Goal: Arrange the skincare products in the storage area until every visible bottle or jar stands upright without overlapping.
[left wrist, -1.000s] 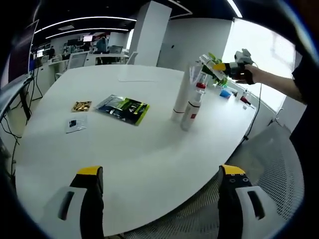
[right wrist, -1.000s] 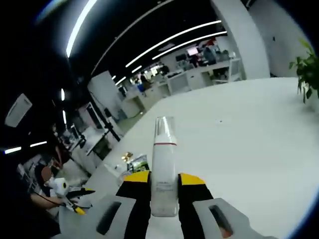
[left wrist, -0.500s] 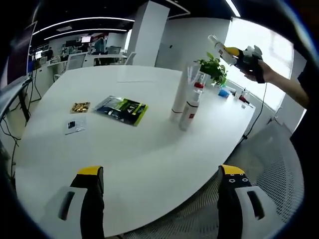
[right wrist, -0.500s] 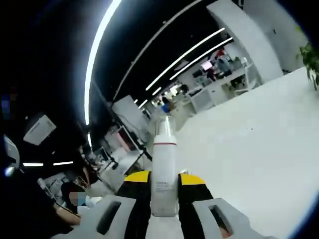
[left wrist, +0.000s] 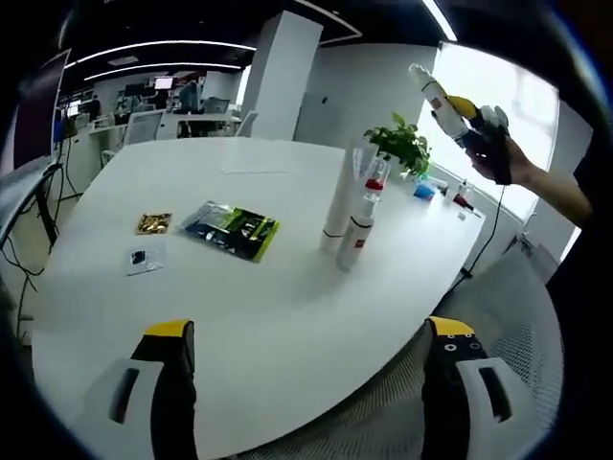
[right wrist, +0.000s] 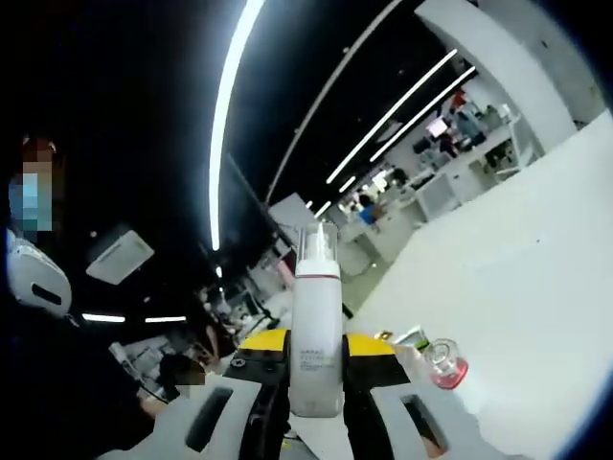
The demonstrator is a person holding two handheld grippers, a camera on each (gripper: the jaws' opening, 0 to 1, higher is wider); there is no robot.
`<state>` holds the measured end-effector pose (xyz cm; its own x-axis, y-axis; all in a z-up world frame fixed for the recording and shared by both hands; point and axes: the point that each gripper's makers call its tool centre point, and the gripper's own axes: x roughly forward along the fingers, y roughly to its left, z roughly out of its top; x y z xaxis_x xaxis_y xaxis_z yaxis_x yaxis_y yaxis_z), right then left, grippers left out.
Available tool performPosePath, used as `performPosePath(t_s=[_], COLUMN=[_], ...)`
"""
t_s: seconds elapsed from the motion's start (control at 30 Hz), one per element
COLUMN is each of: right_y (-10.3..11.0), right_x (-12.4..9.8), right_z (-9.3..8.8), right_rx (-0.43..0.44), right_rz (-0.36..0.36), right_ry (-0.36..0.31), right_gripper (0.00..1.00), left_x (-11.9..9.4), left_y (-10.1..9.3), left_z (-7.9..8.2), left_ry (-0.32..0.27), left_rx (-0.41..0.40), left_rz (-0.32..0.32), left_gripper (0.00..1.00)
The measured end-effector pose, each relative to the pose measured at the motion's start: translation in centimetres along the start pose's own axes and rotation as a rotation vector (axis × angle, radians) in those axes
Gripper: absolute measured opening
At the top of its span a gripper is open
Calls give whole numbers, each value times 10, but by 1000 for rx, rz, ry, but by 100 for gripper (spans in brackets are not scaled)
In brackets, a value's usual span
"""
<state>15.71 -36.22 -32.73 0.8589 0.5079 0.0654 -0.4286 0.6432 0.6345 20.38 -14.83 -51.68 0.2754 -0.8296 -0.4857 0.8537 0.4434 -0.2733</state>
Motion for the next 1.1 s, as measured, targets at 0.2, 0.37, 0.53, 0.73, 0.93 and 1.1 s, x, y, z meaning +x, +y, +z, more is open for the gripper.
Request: performPosePath(t_s=[0.2, 0.37, 0.53, 0.73, 0.93, 1.1], right_y=[44, 60, 64, 70, 80, 87], right_x=[3, 7, 13, 17, 22, 28], right_z=[4, -2, -20, -42, -60, -70], right_rx=[76, 97, 97, 117, 116, 107], right_rz=[209, 296, 321, 371, 423, 453], right_ry=[-80, -70, -7, 62, 134, 183], right_gripper=[12, 12, 12, 12, 12, 12], left_x=[-9, -13, -22, -36, -43, -39], left_y=[-13, -33, -65, -101, -134, -148], left_z=[36, 70, 117, 159, 190, 193], left_ry=[-84, -121, -226, -293, -336, -316], left_rx=[-45, -42, -100, -119, -113, -89], left_rz=[-47, -115, -248, -418, -518, -550], left_gripper=[93, 96, 98, 95, 86, 78])
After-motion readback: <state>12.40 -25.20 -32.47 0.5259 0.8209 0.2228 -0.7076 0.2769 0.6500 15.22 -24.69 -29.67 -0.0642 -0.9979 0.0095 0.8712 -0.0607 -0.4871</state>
